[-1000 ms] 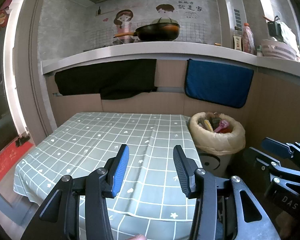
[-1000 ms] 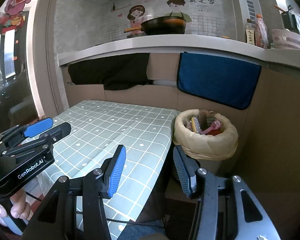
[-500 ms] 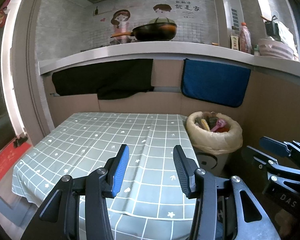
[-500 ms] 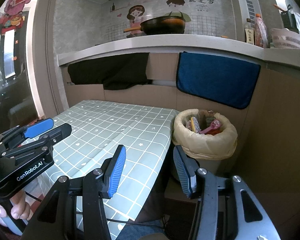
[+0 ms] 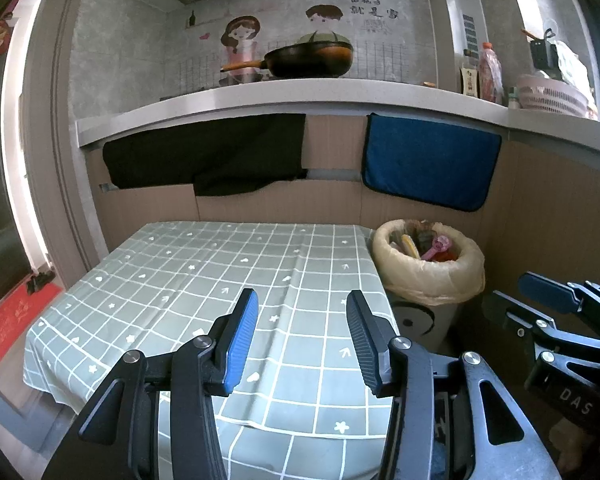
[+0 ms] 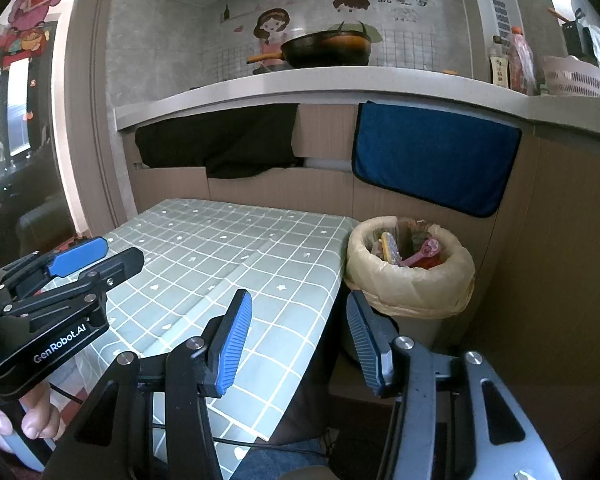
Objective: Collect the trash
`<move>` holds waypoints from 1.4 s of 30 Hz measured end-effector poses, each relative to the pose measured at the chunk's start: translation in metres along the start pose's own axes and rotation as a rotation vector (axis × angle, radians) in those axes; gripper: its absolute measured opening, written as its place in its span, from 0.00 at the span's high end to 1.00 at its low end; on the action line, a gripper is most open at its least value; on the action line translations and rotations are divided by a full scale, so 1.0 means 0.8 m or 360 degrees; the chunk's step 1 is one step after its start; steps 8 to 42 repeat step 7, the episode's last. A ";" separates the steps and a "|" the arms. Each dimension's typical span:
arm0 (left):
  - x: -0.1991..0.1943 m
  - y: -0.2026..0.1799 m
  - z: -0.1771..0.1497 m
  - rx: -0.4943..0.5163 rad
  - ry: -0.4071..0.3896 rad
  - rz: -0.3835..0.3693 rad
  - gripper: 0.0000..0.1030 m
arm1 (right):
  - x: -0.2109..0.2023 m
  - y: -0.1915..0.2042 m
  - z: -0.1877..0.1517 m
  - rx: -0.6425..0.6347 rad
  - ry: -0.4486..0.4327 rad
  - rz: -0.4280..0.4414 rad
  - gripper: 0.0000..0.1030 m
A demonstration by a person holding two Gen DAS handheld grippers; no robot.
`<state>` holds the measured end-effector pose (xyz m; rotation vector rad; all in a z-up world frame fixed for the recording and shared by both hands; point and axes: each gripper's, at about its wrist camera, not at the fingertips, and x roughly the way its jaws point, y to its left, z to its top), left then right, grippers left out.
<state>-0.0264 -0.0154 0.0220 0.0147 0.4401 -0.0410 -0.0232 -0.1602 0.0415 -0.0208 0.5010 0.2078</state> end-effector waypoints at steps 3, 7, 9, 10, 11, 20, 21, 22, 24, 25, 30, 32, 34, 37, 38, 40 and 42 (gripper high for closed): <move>0.003 0.004 -0.001 0.0000 0.0012 -0.0008 0.54 | 0.002 -0.001 -0.001 -0.0004 0.0008 0.0003 0.54; 0.006 0.006 -0.002 -0.0007 0.0023 -0.0013 0.54 | 0.008 -0.004 -0.002 -0.0006 0.0028 0.0011 0.53; 0.006 0.006 -0.002 -0.0007 0.0023 -0.0013 0.54 | 0.008 -0.004 -0.002 -0.0006 0.0028 0.0011 0.53; 0.006 0.006 -0.002 -0.0007 0.0023 -0.0013 0.54 | 0.008 -0.004 -0.002 -0.0006 0.0028 0.0011 0.53; 0.006 0.006 -0.002 -0.0007 0.0023 -0.0013 0.54 | 0.008 -0.004 -0.002 -0.0006 0.0028 0.0011 0.53; 0.006 0.006 -0.002 -0.0007 0.0023 -0.0013 0.54 | 0.008 -0.004 -0.002 -0.0006 0.0028 0.0011 0.53; 0.006 0.006 -0.002 -0.0007 0.0023 -0.0013 0.54 | 0.008 -0.004 -0.002 -0.0006 0.0028 0.0011 0.53; 0.006 0.006 -0.002 -0.0007 0.0023 -0.0013 0.54 | 0.008 -0.004 -0.002 -0.0006 0.0028 0.0011 0.53; 0.006 0.006 -0.002 -0.0007 0.0023 -0.0013 0.54 | 0.008 -0.004 -0.002 -0.0006 0.0028 0.0011 0.53; 0.006 0.006 -0.002 -0.0007 0.0023 -0.0013 0.54 | 0.008 -0.004 -0.002 -0.0006 0.0028 0.0011 0.53; 0.006 0.006 -0.002 -0.0007 0.0023 -0.0013 0.54 | 0.008 -0.004 -0.002 -0.0006 0.0028 0.0011 0.53; 0.006 0.006 -0.002 -0.0007 0.0023 -0.0013 0.54 | 0.008 -0.004 -0.002 -0.0006 0.0028 0.0011 0.53; 0.006 0.006 -0.002 -0.0007 0.0023 -0.0013 0.54 | 0.008 -0.004 -0.002 -0.0006 0.0028 0.0011 0.53; 0.006 0.006 -0.002 -0.0007 0.0023 -0.0013 0.54 | 0.008 -0.004 -0.002 -0.0006 0.0028 0.0011 0.53; 0.006 0.006 -0.002 -0.0007 0.0023 -0.0013 0.54 | 0.008 -0.004 -0.002 -0.0006 0.0028 0.0011 0.53; 0.006 0.006 -0.002 -0.0007 0.0023 -0.0013 0.54 | 0.008 -0.004 -0.002 -0.0006 0.0028 0.0011 0.53; 0.006 0.006 -0.002 -0.0007 0.0023 -0.0013 0.54 | 0.008 -0.004 -0.002 -0.0006 0.0028 0.0011 0.53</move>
